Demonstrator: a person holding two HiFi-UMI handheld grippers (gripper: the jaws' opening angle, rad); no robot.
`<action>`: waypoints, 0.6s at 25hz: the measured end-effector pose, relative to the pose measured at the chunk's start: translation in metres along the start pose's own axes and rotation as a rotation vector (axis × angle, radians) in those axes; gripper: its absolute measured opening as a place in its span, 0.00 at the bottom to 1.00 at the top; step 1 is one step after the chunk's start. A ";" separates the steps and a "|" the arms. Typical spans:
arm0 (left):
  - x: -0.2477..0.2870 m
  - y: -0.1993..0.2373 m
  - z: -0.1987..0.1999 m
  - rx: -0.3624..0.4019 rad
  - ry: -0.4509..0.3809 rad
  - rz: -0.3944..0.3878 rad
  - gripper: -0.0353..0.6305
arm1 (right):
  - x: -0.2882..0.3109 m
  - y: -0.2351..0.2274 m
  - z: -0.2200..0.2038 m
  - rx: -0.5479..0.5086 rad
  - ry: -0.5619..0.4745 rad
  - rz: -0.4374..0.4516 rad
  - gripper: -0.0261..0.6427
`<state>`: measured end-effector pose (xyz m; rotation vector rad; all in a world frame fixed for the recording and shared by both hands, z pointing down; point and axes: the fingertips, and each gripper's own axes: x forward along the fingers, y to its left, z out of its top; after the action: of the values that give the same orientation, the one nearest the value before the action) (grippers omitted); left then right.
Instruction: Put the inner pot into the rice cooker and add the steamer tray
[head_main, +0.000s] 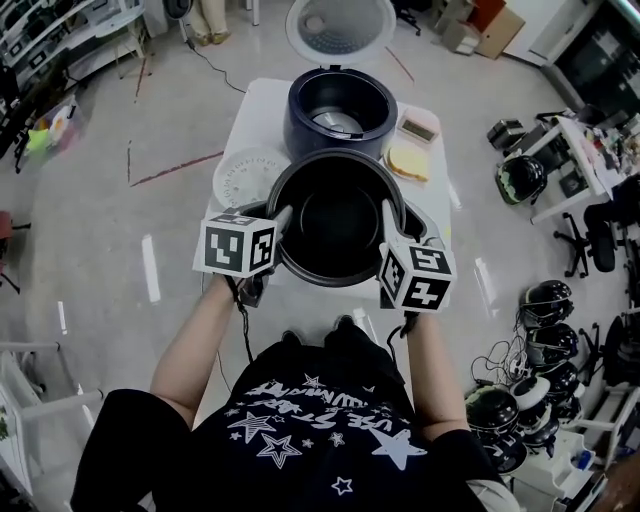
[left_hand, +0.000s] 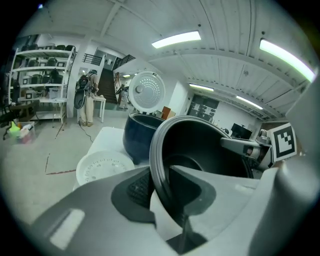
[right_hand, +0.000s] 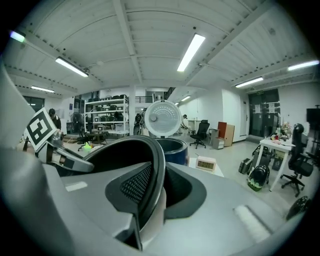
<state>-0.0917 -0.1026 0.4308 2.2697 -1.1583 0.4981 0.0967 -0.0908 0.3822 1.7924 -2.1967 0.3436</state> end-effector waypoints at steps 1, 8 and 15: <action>-0.003 0.000 0.008 0.003 -0.010 0.002 0.19 | 0.000 0.001 0.009 -0.005 -0.012 0.007 0.18; -0.004 0.009 0.060 -0.013 -0.062 0.057 0.18 | 0.024 -0.005 0.062 -0.032 -0.075 0.076 0.18; 0.000 0.023 0.113 -0.023 -0.109 0.099 0.18 | 0.060 -0.009 0.113 -0.027 -0.138 0.145 0.18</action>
<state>-0.1021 -0.1828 0.3490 2.2521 -1.3285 0.4008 0.0865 -0.1876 0.2989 1.6935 -2.4216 0.2251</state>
